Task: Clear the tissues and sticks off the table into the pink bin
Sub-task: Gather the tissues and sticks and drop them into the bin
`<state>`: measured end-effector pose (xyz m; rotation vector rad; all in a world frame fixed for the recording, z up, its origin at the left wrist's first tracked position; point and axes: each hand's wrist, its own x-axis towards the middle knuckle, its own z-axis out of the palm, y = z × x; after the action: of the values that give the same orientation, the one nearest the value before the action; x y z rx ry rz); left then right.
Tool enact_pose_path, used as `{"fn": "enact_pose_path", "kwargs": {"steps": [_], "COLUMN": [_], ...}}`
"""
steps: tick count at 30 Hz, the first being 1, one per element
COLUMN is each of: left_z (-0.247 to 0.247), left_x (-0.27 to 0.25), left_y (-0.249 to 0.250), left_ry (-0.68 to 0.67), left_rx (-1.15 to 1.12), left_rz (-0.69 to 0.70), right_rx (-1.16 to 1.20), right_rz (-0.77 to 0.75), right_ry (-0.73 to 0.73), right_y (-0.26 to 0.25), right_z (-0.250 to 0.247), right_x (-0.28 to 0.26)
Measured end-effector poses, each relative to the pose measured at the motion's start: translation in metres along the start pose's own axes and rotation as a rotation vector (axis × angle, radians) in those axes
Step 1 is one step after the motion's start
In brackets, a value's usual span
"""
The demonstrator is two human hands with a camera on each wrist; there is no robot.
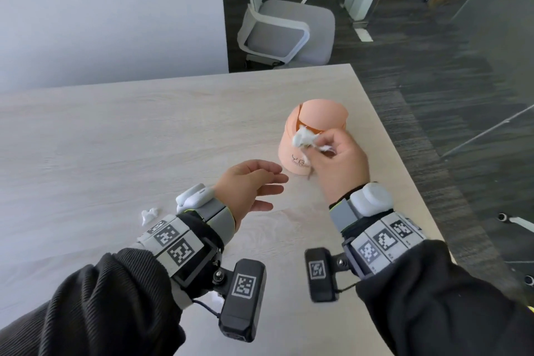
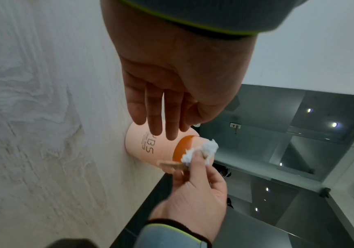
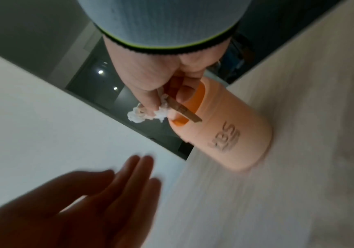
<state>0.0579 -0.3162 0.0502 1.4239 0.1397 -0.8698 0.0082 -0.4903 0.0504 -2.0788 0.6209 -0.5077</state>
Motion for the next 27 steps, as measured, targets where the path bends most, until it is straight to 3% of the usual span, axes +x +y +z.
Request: {"fn": "enact_pose_path", "kwargs": {"steps": [6, 13, 16, 22, 27], "left_z": [-0.034, -0.07, -0.082, -0.116, -0.161], "left_x": [-0.004, -0.009, -0.011, -0.014, -0.021], "left_y": [-0.016, -0.035, -0.04, -0.05, -0.059], "left_ry": [0.137, 0.233, 0.26, 0.334, 0.51], "left_rx": [0.092, 0.125, 0.123, 0.183, 0.259], "left_rz": [-0.081, -0.139, -0.144, -0.141, -0.109], "right_rx": [-0.362, -0.557, -0.475, -0.186, -0.117], "right_rz": [0.03, -0.028, -0.036, 0.016, -0.075], "right_ry": [-0.014, -0.114, -0.098, 0.104, 0.101], "right_y": [0.024, 0.028, 0.024, 0.039, 0.036], "right_z": [-0.005, 0.003, 0.0, -0.012, 0.007], "right_x": [0.034, 0.033, 0.028, 0.01, -0.018]}}
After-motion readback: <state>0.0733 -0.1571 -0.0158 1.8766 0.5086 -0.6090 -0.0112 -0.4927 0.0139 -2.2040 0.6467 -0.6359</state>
